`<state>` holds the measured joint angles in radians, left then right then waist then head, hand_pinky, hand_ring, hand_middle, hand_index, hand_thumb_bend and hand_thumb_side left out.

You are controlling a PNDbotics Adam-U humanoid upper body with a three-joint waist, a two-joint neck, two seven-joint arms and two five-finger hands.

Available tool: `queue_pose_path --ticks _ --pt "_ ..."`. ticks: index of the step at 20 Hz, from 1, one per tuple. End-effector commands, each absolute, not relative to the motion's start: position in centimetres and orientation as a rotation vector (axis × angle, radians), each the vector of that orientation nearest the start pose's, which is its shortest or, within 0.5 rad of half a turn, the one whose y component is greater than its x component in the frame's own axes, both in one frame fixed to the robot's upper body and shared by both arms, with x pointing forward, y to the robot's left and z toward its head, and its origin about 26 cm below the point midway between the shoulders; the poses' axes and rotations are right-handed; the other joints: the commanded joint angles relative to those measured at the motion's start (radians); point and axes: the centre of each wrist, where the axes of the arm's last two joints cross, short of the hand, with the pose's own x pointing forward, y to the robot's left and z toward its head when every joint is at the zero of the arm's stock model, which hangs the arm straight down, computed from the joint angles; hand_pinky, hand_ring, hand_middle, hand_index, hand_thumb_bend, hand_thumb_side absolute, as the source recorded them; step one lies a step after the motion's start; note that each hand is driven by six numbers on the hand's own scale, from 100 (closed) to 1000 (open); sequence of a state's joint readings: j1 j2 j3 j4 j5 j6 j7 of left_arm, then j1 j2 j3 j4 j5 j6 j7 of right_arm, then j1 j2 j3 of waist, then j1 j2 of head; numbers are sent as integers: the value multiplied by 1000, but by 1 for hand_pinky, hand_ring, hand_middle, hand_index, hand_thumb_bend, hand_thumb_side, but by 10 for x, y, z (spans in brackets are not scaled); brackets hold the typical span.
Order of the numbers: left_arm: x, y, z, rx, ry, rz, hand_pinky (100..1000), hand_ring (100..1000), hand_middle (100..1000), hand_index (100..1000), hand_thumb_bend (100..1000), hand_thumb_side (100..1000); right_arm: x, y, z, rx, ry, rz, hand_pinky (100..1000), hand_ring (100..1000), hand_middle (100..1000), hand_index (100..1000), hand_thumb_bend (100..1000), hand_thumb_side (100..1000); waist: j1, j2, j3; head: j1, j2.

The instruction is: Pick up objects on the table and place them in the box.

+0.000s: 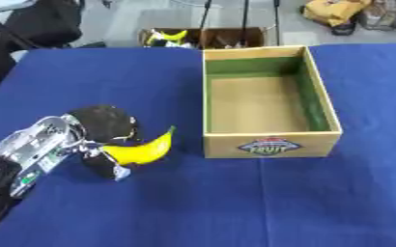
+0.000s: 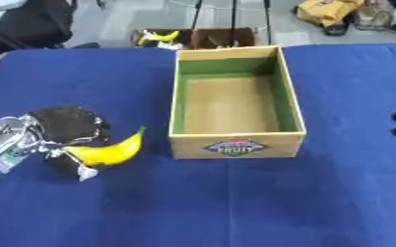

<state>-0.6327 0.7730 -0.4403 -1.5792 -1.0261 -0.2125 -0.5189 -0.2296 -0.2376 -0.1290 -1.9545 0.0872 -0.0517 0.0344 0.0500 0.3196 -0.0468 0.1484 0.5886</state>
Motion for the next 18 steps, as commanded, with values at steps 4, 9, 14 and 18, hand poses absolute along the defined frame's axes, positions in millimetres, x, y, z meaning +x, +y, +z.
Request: queue_pose_path --ticks 4,9,14,18 --pt "376 274 208 -1553 1548 2856 309 507 531 608 189 530 297 -290 178 -317 -2241 284 633 698 593 834 100 1000 -2 -20 1 6 -7" --pt "377 275 208 -1559 1573 2844 280 486 505 580 134 521 297 -290 178 -319 -2240 283 634 698 593 834 100 1000 -2 -20 2 8 -5" --pt "375 275 211 -1577 1601 2821 249 463 479 552 100 514 297 -290 177 -320 -2237 284 634 698 593 835 100 1000 -2 -22 3 7 -4" --pt "372 276 217 -1605 1630 2781 231 451 460 538 100 502 297 -291 177 -321 -2236 284 635 698 593 835 100 1000 -2 -23 4 7 -3"
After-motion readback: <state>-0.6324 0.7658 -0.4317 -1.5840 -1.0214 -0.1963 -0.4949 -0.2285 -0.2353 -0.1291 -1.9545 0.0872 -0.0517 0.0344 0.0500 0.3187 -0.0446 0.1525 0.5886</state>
